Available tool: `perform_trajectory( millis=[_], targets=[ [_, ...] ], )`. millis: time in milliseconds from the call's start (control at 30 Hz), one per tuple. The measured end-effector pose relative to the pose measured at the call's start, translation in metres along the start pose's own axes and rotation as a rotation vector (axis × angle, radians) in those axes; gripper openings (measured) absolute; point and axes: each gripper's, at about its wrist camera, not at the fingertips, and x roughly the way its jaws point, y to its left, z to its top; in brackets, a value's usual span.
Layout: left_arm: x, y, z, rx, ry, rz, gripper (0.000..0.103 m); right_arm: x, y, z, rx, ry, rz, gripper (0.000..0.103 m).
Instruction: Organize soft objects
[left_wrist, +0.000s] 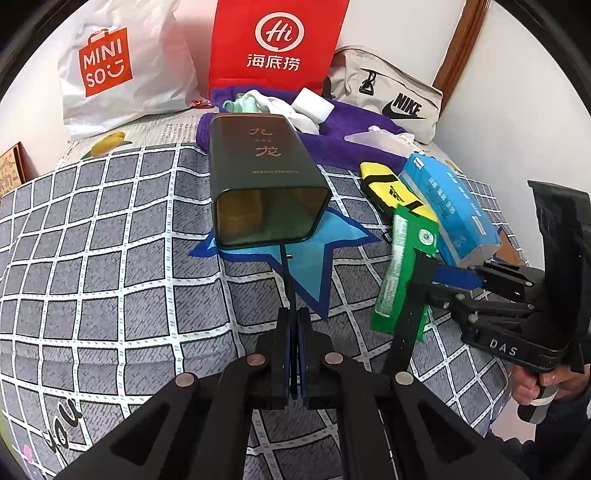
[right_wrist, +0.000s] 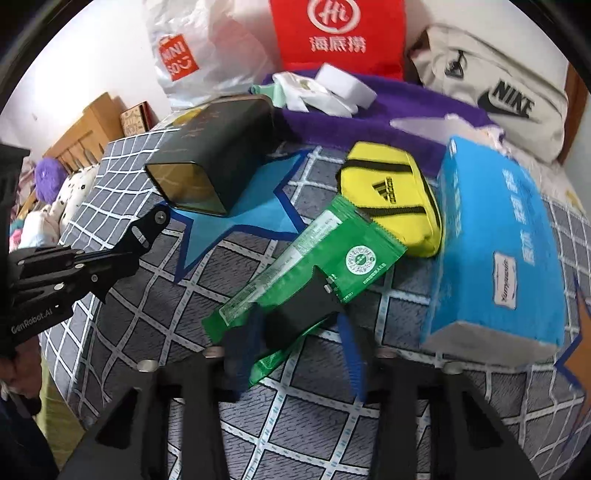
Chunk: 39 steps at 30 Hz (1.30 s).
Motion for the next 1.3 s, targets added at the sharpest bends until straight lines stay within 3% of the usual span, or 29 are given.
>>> perform_trajectory(
  millis=[133,467,667,833,1167,1300],
  targets=[
    [-0.001,0.000,-0.001,0.001,-0.003,-0.004,0.004,-0.011,-0.007,-0.002,0.015,-0.008,0.025,0.019],
    [0.001,0.000,-0.004,-0.004,0.001,-0.007,0.004,-0.033,-0.024,-0.011,0.035,0.019,0.035,0.015],
    [0.003,-0.006,-0.003,0.008,0.002,-0.018,0.004,-0.026,-0.028,-0.014,0.068,0.062,0.000,0.021],
    [0.005,-0.007,-0.003,0.009,0.005,-0.024,0.004,-0.032,-0.015,-0.021,0.055,0.074,0.053,0.044],
    [0.005,-0.006,-0.004,0.011,0.006,-0.034,0.004,-0.018,-0.001,-0.009,0.054,0.089,0.076,0.044],
    [0.007,-0.005,-0.004,0.010,0.009,-0.038,0.004,-0.007,0.003,-0.003,0.033,0.110,0.046,0.045]
  ],
)
